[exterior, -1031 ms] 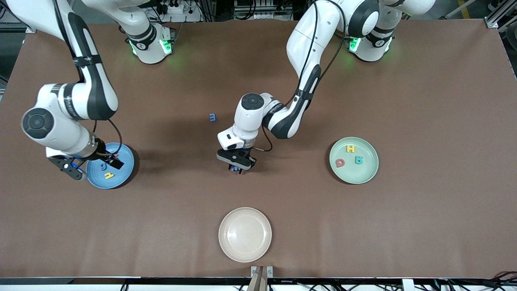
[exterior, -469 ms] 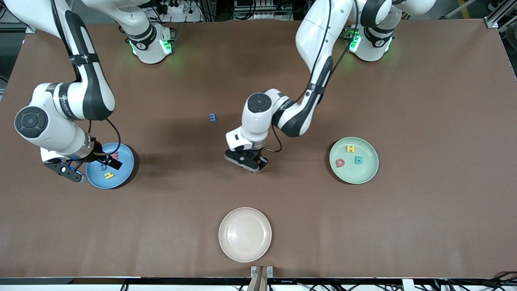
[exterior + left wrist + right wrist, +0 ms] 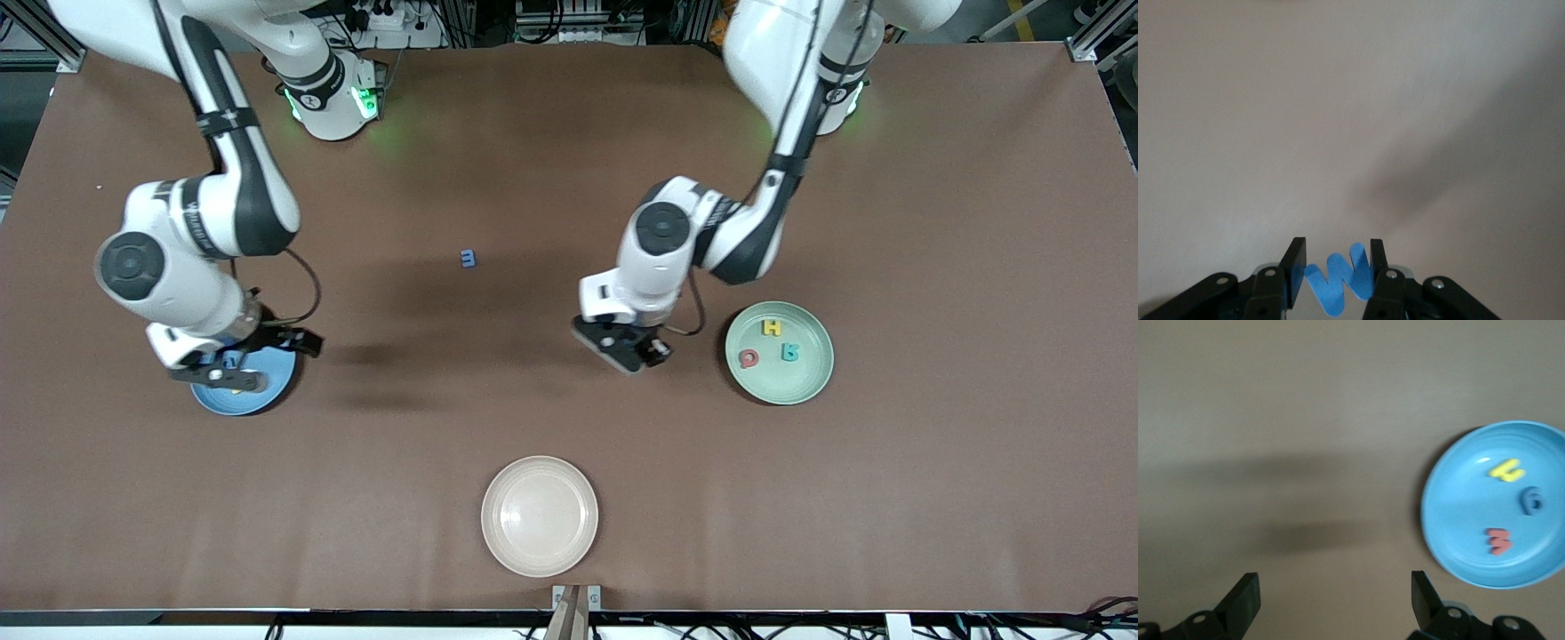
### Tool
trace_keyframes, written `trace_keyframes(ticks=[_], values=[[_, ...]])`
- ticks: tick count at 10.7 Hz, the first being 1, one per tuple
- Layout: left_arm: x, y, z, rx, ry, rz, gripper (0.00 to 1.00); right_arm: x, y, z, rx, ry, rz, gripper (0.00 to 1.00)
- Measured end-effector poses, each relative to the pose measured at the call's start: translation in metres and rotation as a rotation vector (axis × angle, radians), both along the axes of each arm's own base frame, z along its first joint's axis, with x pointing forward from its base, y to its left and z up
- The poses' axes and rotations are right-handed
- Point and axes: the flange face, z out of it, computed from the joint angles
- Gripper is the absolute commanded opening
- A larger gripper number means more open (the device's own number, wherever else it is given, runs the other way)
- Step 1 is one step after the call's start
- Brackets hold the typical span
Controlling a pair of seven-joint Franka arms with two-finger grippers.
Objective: Sort upper and lower case letters into plates
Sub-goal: 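Carry the W to the green plate while the right gripper reaches the E, then release the W on the green plate while the right gripper grasps the E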
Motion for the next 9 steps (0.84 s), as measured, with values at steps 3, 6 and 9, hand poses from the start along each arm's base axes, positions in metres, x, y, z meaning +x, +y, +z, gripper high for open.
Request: trace_keyframes(ticks=[3, 6, 9], values=[[-0.016, 0.106, -0.002, 0.044, 0.081, -0.188, 0.37, -0.039, 0.081, -0.028, 0.03, 0.051, 0.164, 1.0], [-0.007, 0.208, 0.001, 0.054, 0.1, -0.364, 0.37, -0.08, 0.133, -0.056, 0.054, 0.067, 0.271, 1.0], [0.008, 0.246, -0.004, 0.059, 0.055, -0.398, 0.37, -0.133, 0.172, -0.091, 0.082, 0.057, 0.368, 1.0]])
